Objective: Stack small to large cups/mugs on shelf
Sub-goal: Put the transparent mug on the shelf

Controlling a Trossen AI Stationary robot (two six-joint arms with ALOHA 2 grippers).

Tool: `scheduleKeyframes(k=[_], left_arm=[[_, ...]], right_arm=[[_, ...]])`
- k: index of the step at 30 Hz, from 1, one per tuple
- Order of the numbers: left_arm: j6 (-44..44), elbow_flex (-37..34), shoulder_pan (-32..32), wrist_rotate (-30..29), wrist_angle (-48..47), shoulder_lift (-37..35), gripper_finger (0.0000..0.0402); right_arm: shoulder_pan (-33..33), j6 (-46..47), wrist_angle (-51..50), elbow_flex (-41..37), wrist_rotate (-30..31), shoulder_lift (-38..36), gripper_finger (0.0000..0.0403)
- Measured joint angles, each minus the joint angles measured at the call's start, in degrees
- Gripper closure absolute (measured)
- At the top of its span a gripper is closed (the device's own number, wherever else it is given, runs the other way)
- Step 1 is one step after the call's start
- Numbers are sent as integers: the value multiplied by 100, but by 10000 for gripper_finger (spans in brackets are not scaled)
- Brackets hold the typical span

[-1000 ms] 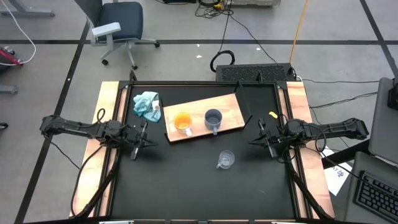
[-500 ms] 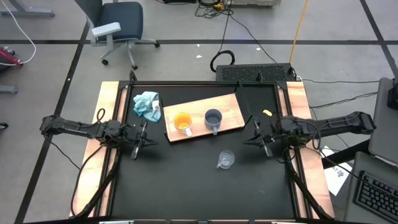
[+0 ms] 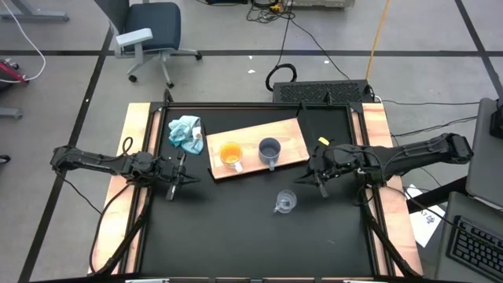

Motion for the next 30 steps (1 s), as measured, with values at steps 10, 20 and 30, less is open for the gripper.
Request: scheduleKeyframes(k=[10,20,30], left_arm=[[-76,0,2,4,-74,0,387],[-217,0,2,3,-249,0,369],[-196,0,2,2,-264,0,369]], right_arm=[[0,-185,11,142,-255,171,403],[1,-320,383,142,-713,173,359],[-4,-282,33,615,-529,274,272]])
